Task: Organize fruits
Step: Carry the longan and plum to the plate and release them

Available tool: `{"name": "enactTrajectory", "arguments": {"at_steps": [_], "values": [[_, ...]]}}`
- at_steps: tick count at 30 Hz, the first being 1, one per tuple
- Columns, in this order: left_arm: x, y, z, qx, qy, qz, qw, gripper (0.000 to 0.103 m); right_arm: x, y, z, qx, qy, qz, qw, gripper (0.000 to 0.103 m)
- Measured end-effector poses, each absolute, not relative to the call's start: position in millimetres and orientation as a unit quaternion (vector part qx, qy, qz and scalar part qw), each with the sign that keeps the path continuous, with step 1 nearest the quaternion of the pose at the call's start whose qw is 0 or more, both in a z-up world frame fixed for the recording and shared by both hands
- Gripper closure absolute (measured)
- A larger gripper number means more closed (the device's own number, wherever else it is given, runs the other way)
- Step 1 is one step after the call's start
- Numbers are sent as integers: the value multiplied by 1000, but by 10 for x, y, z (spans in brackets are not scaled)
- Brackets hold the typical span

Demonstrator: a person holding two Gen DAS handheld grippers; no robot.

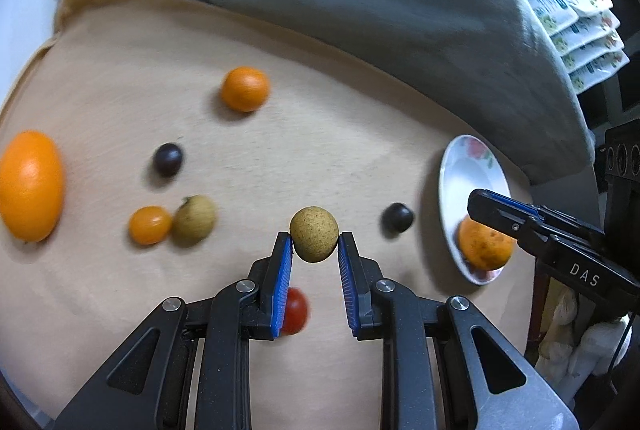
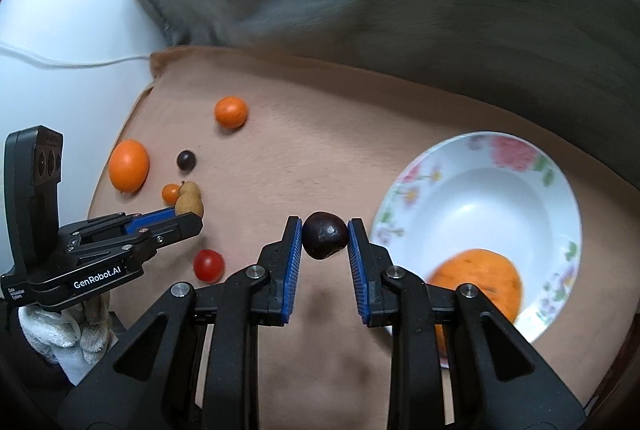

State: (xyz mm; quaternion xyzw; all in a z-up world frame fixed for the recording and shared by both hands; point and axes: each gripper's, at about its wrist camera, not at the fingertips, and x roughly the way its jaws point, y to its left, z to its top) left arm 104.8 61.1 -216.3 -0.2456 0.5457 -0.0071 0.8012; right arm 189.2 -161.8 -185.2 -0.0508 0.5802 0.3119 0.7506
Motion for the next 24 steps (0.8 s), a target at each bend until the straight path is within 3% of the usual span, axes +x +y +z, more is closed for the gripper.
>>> {"name": "enactTrajectory", "arguments": {"at_steps": [24], "values": [[1676, -262, -2104, -193, 560, -82, 802, 81, 2193, -2723, -1816, 17, 581, 226, 781, 79]]}}
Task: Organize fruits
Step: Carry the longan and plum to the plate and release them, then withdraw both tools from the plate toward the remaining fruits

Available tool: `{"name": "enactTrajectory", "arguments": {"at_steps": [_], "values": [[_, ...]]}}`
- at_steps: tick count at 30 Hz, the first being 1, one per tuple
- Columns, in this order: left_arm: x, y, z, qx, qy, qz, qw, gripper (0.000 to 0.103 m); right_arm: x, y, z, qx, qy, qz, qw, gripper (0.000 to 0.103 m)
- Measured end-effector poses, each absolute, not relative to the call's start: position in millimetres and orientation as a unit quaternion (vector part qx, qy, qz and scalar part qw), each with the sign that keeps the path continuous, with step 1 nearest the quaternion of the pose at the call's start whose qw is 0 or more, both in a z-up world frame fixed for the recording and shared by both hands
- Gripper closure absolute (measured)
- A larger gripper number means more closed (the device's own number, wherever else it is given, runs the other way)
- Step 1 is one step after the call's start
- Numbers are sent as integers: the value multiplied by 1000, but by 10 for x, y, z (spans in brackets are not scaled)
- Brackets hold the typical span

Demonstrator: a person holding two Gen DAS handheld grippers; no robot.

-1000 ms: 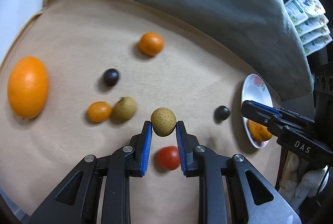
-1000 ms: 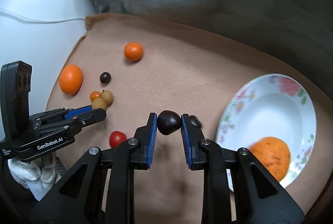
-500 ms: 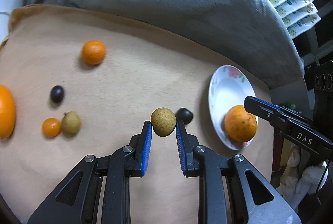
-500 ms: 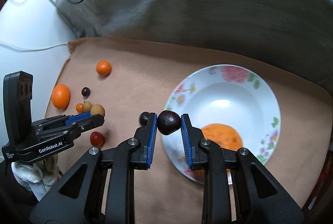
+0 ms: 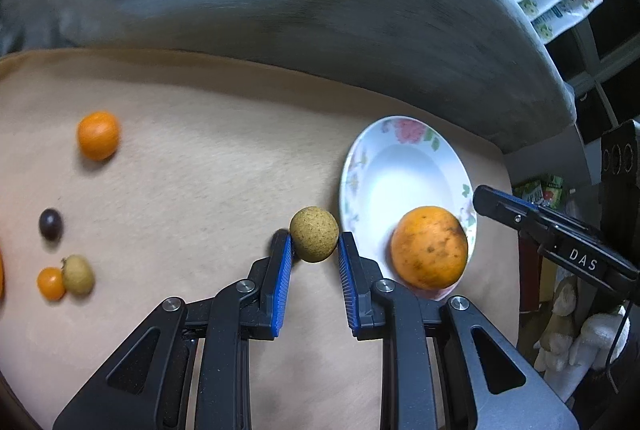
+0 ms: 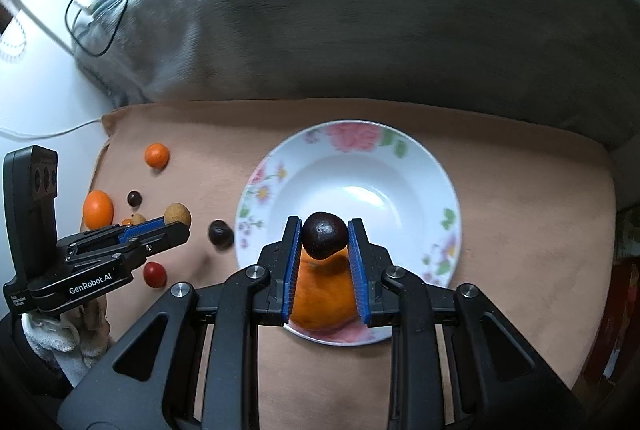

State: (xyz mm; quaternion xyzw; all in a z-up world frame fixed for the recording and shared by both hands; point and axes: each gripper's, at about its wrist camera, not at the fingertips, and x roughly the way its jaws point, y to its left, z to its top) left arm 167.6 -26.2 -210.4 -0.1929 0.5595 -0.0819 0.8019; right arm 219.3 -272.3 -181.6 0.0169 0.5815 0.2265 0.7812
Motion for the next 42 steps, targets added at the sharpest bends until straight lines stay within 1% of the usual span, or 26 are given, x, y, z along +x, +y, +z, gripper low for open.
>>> {"name": "enactTrajectory", "arguments": {"at_steps": [17, 30, 31, 32, 33, 34, 35, 36, 37, 39, 41, 42], "values": [[1999, -673, -2100, -171, 565, -118, 798, 81, 2201, -3066, -1964, 48, 595, 202, 777, 78], [2071, -771, -2099, -165, 569, -129, 795, 81, 2224, -3118, -1995, 60, 598, 197, 775, 78], [2071, -773, -2104, -164, 570, -128, 795, 80, 2226, -3128, -1995, 62, 591, 196, 780, 73], [2070, -772, -2106, -164, 571, -128, 794, 74, 2228, -3137, -1989, 63, 590, 194, 781, 60], [2069, -775, -2100, -164, 569, -128, 795, 69, 2226, -3150, -1975, 63, 587, 192, 784, 52], [2064, -776, -2092, -164, 567, -128, 797, 67, 2225, -3166, -1954, 64, 583, 190, 787, 39], [2062, -776, -2087, -164, 567, -129, 797, 67, 2222, -3178, -1933, 67, 579, 189, 790, 35], [2062, -777, -2086, -164, 567, -129, 797, 64, 2225, -3186, -1918, 70, 578, 188, 791, 35], [2062, -775, -2083, -164, 568, -129, 796, 54, 2232, -3197, -1910, 73, 577, 186, 792, 35], [2059, -775, -2071, -163, 567, -130, 797, 47, 2244, -3212, -1899, 77, 576, 181, 793, 33], [2047, -794, -2054, -157, 565, -131, 799, 46, 2246, -3232, -1889, 84, 574, 180, 794, 28], [2040, -808, -2047, -151, 565, -130, 800, 44, 2246, -3236, -1884, 88, 573, 180, 794, 27]]}}
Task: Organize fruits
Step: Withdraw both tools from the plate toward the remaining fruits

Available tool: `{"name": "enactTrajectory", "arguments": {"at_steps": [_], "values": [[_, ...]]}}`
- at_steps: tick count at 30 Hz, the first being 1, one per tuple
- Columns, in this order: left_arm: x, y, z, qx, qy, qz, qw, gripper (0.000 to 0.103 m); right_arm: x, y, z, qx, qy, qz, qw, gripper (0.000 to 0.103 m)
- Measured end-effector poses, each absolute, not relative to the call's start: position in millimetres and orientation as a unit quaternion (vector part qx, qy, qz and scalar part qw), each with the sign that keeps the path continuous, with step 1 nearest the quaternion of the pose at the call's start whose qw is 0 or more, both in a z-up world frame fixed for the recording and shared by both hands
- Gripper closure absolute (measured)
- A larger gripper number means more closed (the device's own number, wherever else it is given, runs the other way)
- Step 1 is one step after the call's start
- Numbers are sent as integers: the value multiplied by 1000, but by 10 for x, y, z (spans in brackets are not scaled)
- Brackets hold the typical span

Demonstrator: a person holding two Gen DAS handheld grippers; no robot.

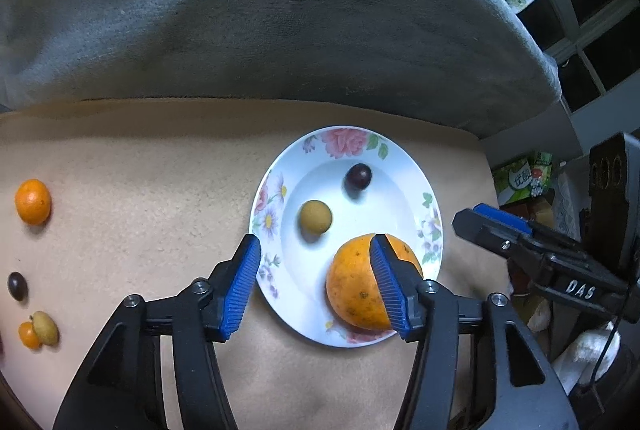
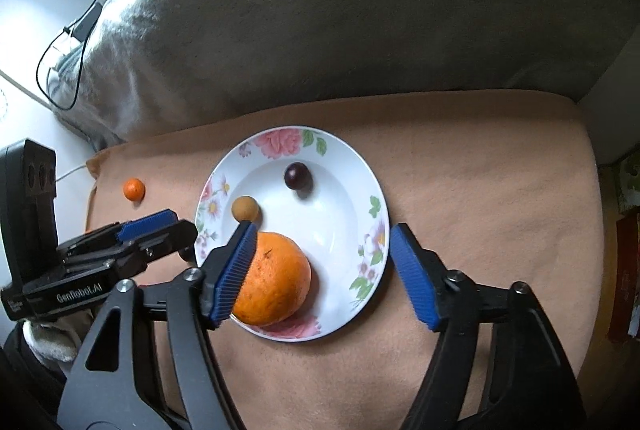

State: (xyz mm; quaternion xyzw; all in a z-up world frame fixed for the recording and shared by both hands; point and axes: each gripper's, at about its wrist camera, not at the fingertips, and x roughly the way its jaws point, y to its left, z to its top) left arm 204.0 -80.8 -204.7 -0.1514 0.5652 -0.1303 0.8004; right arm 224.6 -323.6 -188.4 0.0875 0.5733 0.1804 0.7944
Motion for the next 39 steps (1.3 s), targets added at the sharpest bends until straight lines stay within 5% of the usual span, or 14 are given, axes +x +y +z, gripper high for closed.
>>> {"name": "enactTrajectory", "arguments": {"at_steps": [39], "values": [[1252, 275, -1917, -203, 531, -43, 821, 41, 1937, -2200, -1496, -7, 531, 229, 816, 22]]}}
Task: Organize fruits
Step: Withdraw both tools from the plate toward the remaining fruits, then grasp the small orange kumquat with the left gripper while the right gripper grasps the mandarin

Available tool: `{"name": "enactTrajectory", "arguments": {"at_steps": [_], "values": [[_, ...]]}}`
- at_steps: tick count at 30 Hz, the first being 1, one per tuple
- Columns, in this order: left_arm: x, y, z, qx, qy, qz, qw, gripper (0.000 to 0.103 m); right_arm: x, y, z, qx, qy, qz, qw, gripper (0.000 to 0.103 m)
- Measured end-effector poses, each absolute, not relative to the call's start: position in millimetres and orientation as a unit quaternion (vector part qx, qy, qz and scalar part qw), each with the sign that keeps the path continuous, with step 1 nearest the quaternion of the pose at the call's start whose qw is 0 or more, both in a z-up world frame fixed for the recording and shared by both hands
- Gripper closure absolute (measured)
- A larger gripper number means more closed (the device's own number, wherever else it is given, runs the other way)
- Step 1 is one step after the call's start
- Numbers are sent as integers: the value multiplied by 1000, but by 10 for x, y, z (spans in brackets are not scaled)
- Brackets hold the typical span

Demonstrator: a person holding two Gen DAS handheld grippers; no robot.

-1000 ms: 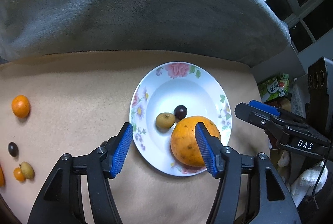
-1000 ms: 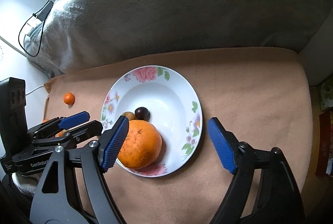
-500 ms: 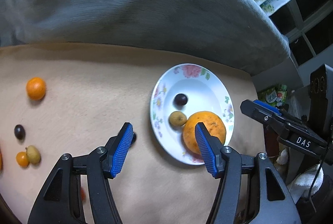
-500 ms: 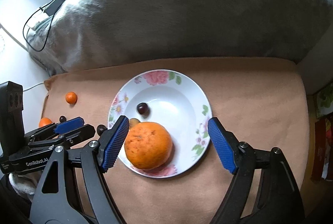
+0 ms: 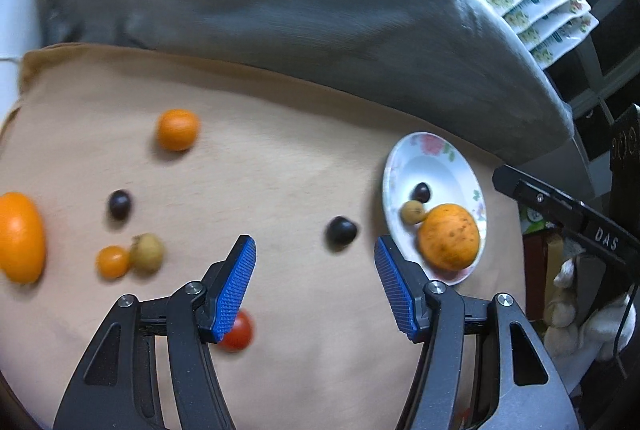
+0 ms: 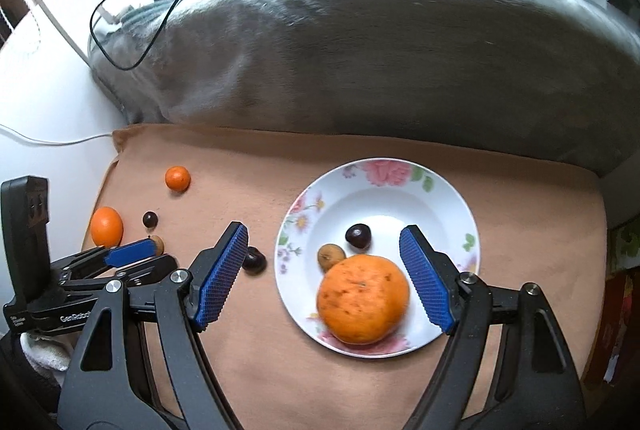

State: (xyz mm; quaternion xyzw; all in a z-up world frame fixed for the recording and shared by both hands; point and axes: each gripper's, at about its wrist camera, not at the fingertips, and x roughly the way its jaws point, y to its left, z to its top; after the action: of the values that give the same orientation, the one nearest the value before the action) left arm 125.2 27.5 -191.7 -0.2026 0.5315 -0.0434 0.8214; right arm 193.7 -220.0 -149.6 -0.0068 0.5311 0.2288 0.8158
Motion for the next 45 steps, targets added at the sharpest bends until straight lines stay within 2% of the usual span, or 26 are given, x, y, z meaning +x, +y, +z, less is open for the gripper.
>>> {"name": "enactTrajectory", "arguments": {"at_steps": [15, 23, 25, 27, 30, 39, 41, 45], "values": [[809, 947, -2100, -229, 529, 26, 817, 44, 1786, -1459, -1554, -44, 543, 315, 777, 22], [726, 1166, -2206, -239, 527, 44, 814, 53, 1788, -1009, -1615, -57, 551, 350, 756, 22], [726, 1194, -2245, -237, 530, 43, 813, 63, 1808, -903, -1632, -57, 554, 356, 751, 22], [735, 1214, -2280, -235, 533, 41, 812, 67, 1831, -815, -1650, -56, 556, 361, 747, 22], [745, 1246, -2342, -233, 536, 40, 811, 67, 1876, -674, -1689, -60, 560, 365, 741, 27], [785, 1279, -2467, -203, 544, 32, 813, 67, 1963, -360, -1827, -58, 572, 372, 728, 28], [798, 1285, -2488, -195, 546, 29, 814, 67, 1978, -306, -1876, -55, 579, 372, 724, 34], [839, 1275, -2510, -177, 547, 17, 818, 67, 2026, -219, -1971, -45, 587, 367, 720, 35]]}}
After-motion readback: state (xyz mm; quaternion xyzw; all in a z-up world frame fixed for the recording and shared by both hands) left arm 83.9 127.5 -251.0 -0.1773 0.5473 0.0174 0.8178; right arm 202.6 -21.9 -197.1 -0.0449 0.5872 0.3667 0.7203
